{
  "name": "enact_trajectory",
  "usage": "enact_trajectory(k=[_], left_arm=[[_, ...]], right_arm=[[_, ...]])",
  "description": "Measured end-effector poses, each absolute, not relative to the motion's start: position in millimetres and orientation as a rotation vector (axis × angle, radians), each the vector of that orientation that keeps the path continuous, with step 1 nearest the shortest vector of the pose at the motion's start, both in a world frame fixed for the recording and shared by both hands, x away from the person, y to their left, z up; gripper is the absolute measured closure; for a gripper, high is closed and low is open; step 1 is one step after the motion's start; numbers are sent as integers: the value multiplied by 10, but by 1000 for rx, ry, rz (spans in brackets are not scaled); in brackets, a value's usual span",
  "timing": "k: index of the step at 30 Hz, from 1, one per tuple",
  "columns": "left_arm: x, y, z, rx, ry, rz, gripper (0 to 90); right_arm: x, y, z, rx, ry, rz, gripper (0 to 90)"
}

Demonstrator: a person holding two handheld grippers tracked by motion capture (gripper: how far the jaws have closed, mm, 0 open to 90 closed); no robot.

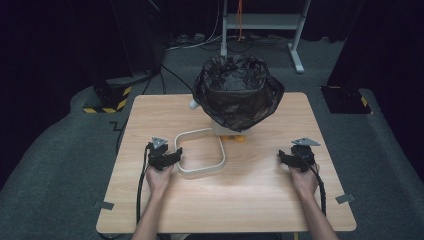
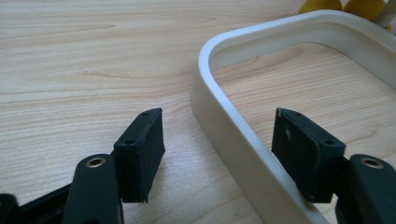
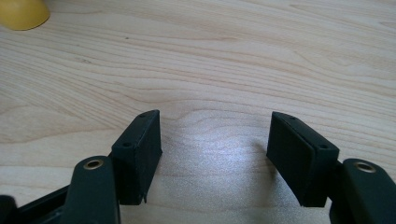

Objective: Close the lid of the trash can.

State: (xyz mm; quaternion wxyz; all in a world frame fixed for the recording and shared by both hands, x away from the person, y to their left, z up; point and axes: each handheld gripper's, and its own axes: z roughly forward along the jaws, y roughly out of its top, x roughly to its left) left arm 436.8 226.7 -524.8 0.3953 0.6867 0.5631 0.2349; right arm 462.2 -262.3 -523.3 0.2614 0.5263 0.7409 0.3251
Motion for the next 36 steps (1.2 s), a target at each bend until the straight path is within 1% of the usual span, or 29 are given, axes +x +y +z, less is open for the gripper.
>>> enact_trajectory(k=[5,14,17,18,19,22,24,26,28,36], left_arm=[[4434,2270,-5212,1744,1457,587,357],[4611,2203,-5155,1798,1442,592,401],[4673,2157,-5109,1805,1430,603,442],[4698,2141,-5098,1809,1433,597,473],[4726,2129,-5088,1817,1430,601,473],[4790,2078,-5063,1831,1432,606,521],[4843,2033,-5073,1858,1441,636,554],[4858,2028,-5081,1864,1445,644,565],[4874,2043,-5088,1865,1452,636,600],[4909,2074,-5124,1871,1453,616,648]], right_arm=[[4624,-2626,-5233,1425,2009,884,349],[4622,-2622,-5233,1422,2009,882,349],[4619,-2619,-5231,1419,2014,881,348],[4617,-2614,-5232,1414,2017,884,347],[4617,-2614,-5232,1414,2017,884,347],[4619,-2617,-5231,1411,2020,884,347],[4617,-2613,-5232,1404,2023,887,347],[4617,-2614,-5232,1404,2025,888,347],[4618,-2615,-5232,1401,2028,888,346],[4617,-2615,-5231,1398,2032,887,345]])
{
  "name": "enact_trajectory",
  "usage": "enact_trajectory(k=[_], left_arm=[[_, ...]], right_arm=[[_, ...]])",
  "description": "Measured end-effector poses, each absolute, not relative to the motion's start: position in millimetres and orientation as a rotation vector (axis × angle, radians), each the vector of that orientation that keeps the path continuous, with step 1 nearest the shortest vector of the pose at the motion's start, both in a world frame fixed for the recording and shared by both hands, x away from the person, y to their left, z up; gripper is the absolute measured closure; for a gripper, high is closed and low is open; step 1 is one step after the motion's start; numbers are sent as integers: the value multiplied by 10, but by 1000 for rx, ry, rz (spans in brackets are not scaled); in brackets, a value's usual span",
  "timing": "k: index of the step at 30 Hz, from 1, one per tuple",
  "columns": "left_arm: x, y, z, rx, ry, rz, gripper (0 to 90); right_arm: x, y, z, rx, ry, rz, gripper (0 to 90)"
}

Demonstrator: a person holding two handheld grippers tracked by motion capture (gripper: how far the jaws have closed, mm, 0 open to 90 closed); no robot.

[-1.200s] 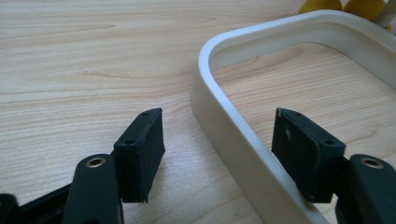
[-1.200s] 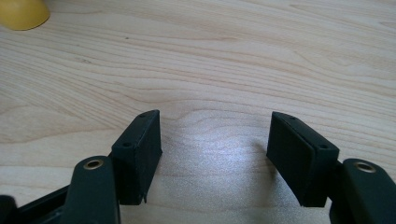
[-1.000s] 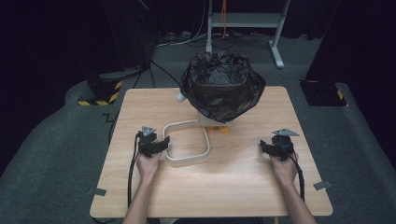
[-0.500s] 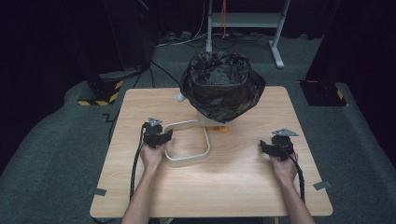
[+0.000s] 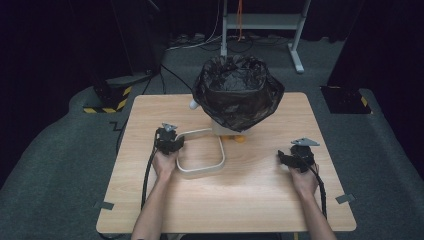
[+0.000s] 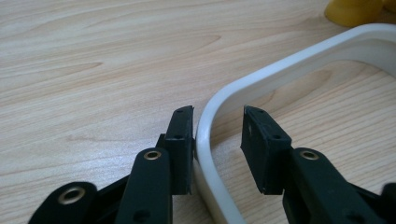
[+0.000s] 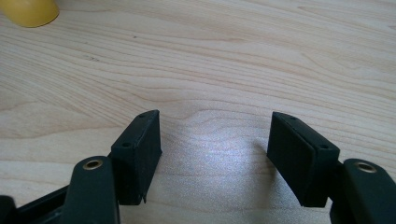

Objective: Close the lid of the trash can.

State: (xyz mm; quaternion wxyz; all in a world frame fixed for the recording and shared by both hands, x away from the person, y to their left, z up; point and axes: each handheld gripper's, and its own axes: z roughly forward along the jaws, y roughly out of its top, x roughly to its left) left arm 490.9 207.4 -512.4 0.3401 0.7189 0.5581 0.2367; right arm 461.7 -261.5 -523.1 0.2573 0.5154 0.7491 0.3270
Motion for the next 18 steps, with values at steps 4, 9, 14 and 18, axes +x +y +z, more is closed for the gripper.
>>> enact_trajectory(k=[4,9,14,18], left_arm=[[4914,2094,-5139,1889,1456,620,719],[4909,2130,-5215,1876,1473,593,746],[4902,2128,-5216,1874,1468,587,762],[4900,2126,-5215,1876,1465,584,765]], right_arm=[[4618,-2616,-5231,1397,2033,887,345],[4617,-2615,-5231,1397,2032,886,344],[4617,-2615,-5231,1395,2032,885,344],[4616,-2611,-5232,1392,2029,883,343]])
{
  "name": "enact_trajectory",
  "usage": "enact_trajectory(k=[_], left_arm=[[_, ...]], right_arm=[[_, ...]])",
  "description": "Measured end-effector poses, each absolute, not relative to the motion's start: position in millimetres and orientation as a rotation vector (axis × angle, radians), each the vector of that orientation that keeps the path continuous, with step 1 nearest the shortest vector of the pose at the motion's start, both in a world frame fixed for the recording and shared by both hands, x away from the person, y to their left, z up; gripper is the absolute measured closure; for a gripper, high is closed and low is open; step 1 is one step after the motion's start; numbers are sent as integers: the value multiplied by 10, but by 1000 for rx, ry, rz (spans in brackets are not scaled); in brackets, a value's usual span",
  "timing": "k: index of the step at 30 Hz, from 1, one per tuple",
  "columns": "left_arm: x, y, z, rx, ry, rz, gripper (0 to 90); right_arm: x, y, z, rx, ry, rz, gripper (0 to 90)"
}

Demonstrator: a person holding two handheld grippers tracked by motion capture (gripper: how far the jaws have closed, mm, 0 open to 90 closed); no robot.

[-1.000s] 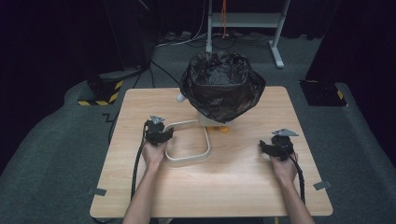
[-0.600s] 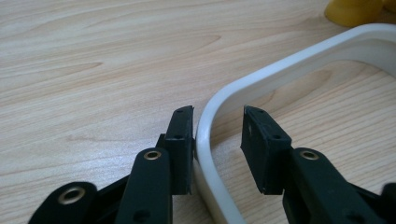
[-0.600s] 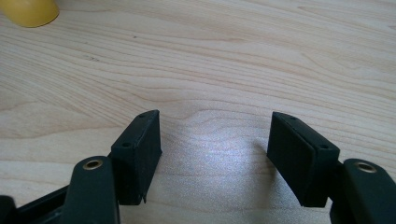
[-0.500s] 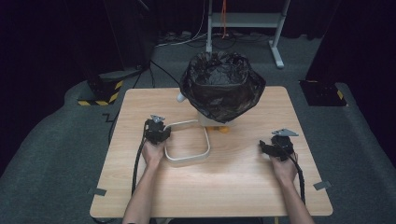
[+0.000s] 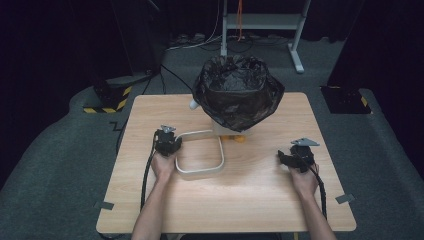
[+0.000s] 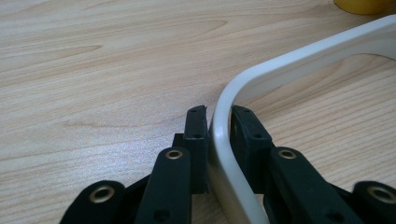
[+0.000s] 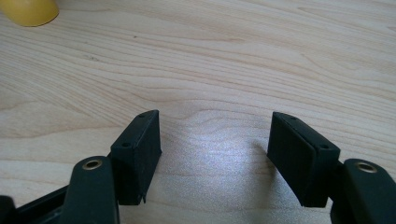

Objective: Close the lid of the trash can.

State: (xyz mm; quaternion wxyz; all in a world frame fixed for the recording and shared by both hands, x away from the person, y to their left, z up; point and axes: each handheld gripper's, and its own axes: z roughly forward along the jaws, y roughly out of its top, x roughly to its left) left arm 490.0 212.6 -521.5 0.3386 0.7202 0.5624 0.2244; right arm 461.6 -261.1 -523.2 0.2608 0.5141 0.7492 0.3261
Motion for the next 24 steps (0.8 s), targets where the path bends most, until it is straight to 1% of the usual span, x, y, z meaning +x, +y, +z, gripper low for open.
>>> enact_trajectory(k=[13,24], left_arm=[[4833,2082,-5195,1916,1422,586,773],[4727,2073,-5070,1931,1384,591,774]], right_arm=[[4617,-2612,-5231,1394,2032,884,342],[4616,-2613,-5231,1390,2036,886,339]])
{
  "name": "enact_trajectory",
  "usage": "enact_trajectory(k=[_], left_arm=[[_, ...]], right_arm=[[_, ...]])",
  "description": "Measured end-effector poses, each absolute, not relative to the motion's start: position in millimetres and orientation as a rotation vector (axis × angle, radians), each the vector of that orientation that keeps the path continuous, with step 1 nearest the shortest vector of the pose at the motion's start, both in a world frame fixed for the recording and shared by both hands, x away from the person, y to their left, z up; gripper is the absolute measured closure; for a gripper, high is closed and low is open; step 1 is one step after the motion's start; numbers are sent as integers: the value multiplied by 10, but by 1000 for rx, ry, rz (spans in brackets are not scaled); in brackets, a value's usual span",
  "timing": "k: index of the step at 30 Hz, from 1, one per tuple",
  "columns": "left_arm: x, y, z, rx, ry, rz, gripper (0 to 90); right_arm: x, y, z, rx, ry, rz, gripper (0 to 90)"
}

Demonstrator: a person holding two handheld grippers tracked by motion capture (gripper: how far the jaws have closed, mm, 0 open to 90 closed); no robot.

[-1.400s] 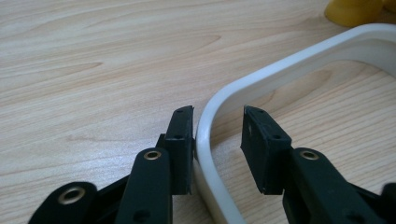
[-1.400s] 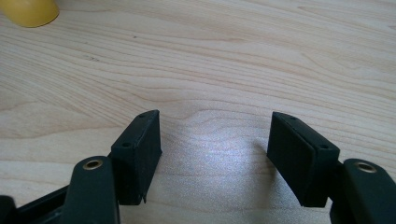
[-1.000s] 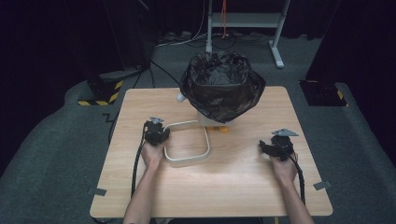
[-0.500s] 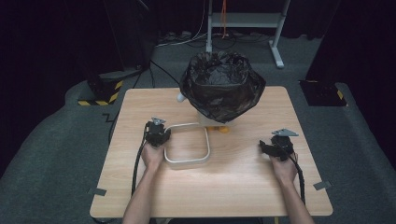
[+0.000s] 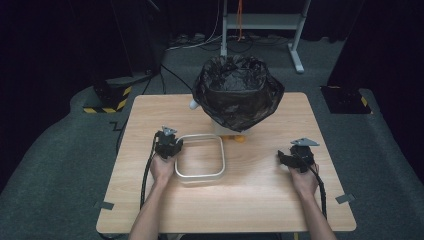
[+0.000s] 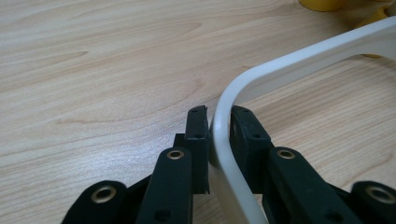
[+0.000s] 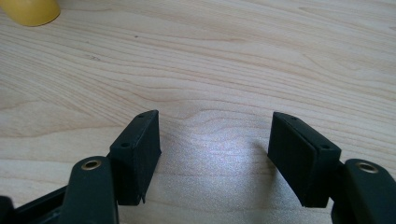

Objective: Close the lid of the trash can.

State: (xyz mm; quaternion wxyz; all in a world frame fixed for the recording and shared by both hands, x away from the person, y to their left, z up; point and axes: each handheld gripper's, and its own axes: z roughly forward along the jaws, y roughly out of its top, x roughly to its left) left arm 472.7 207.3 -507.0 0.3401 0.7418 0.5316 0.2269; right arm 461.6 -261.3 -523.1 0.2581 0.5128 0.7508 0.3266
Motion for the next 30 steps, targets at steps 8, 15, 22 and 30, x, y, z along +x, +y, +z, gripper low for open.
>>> enact_trajectory(k=[8,15,22,30], left_arm=[[4680,2087,-4991,1920,1375,583,779],[4617,2145,-4897,1925,1382,593,774],[4585,2176,-4833,1927,1383,598,781],[4550,2255,-4741,1924,1392,621,791]], right_arm=[[4615,-2610,-5231,1393,2036,886,336],[4613,-2605,-5232,1389,2033,883,336],[4616,-2610,-5232,1392,2035,888,335],[4615,-2610,-5232,1392,2035,888,334]])
